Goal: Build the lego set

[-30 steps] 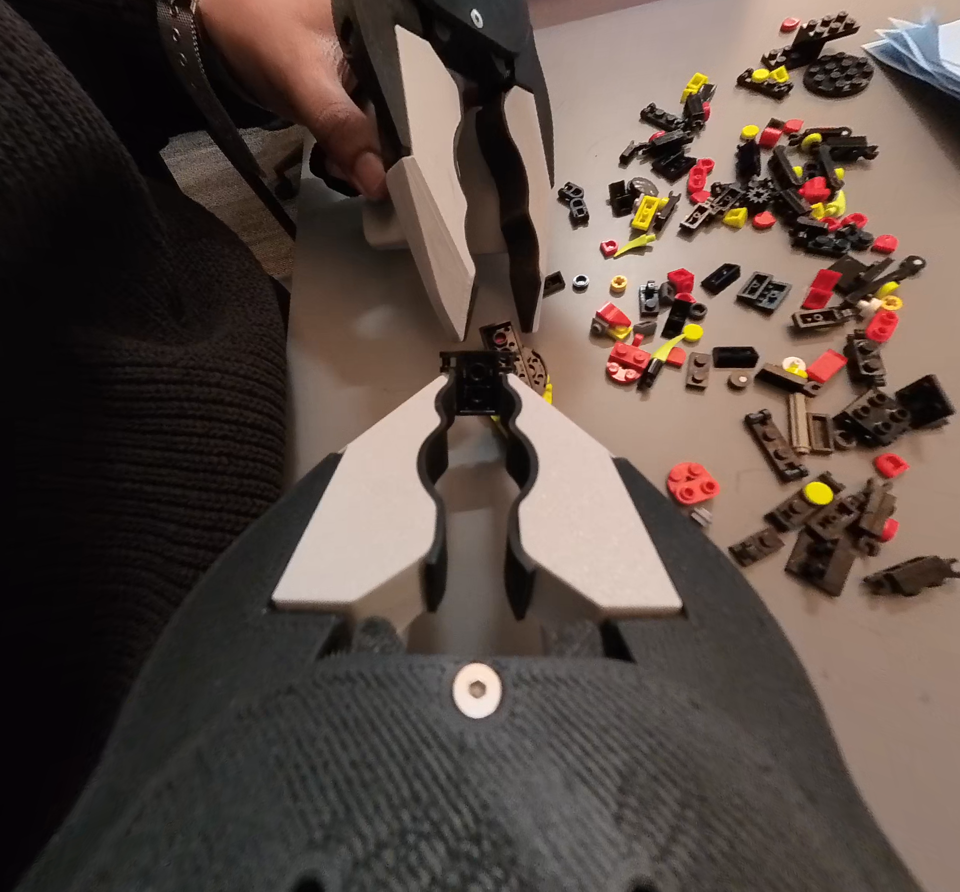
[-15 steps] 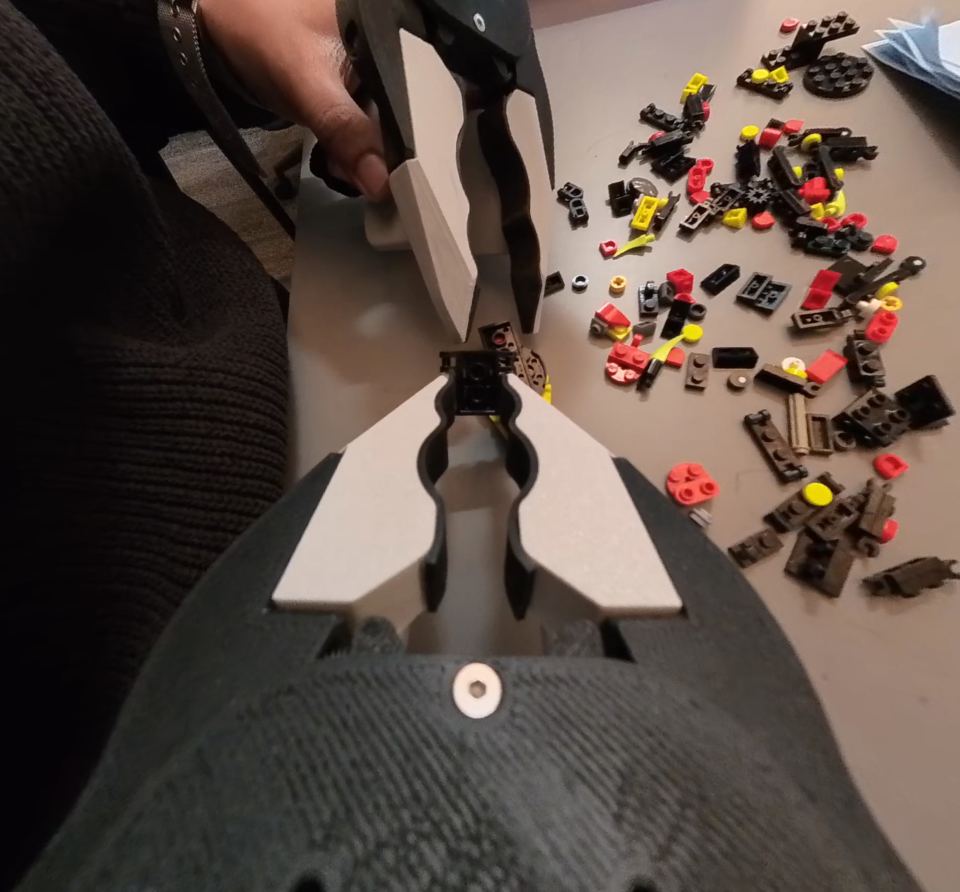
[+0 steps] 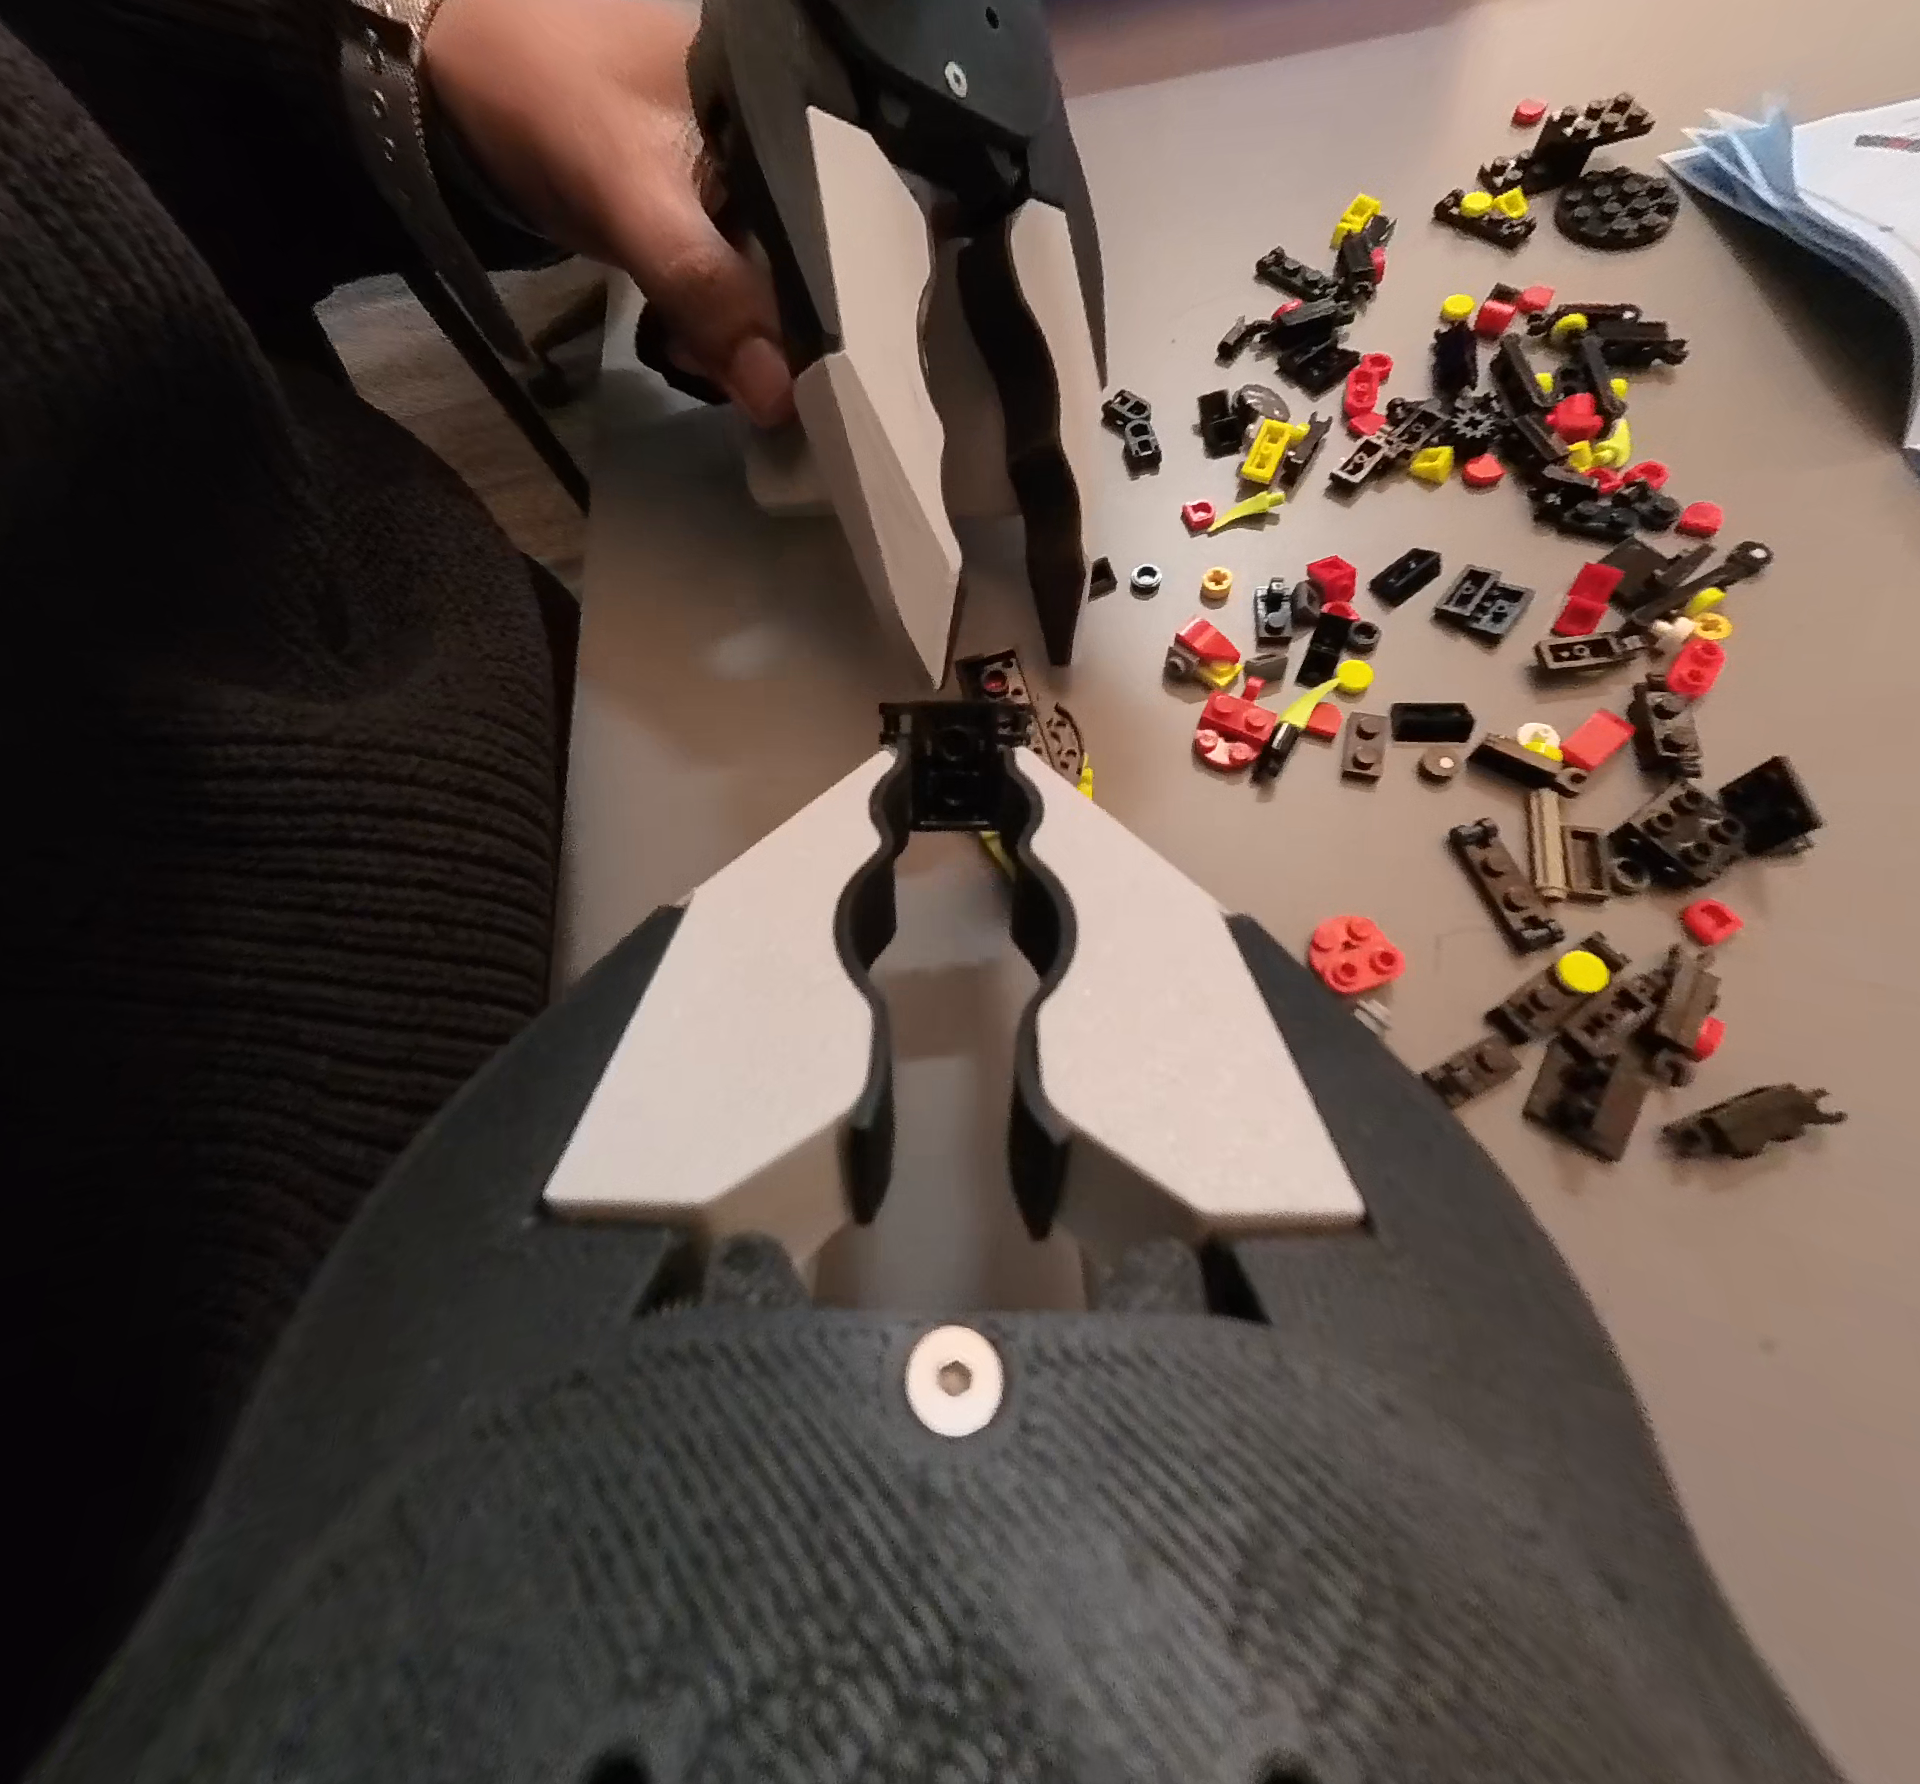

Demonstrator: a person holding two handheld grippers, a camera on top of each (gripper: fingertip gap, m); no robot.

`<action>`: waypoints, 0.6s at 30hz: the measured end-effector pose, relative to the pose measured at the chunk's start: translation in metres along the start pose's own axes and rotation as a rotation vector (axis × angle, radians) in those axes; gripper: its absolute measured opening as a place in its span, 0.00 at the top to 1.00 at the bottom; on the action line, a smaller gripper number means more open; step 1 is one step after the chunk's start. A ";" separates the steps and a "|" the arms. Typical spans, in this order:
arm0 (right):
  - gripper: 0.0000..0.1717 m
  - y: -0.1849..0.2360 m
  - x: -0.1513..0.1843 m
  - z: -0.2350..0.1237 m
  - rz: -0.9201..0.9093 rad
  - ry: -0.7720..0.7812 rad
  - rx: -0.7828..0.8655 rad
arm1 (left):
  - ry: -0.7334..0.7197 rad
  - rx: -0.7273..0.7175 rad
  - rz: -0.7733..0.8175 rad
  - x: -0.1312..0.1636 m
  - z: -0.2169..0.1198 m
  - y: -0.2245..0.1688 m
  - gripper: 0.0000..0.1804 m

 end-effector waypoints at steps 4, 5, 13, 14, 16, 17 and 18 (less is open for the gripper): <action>0.92 0.002 0.000 -0.002 -0.029 0.009 0.013 | -0.012 0.000 0.038 -0.002 0.000 -0.004 0.81; 0.92 0.001 0.001 -0.003 -0.041 0.018 0.022 | -0.010 -0.003 0.043 -0.002 0.001 -0.005 0.81; 0.92 -0.010 0.008 -0.006 -0.124 0.083 0.094 | 0.007 -0.069 0.081 0.000 0.005 0.002 0.80; 0.92 -0.011 0.008 -0.005 -0.136 0.089 0.093 | 0.010 -0.078 0.088 0.000 0.005 0.003 0.80; 0.92 -0.014 0.007 -0.002 -0.161 0.104 0.083 | 0.017 -0.086 0.099 0.001 0.007 0.004 0.79; 0.92 -0.015 0.007 -0.001 -0.173 0.111 0.074 | 0.021 -0.088 0.103 0.002 0.007 0.004 0.80; 0.92 -0.015 0.006 0.001 -0.183 0.118 0.062 | 0.020 -0.087 0.107 0.003 0.008 0.003 0.80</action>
Point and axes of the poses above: each gripper's, where its closed fingertips meet, z out along the fingers, x out of its underside, y = z × x across the jaws, the point moved 2 cm from there along -z, back along the fingers, and after that the axes turned 5 degrees about -y, right-handed, at the moved point
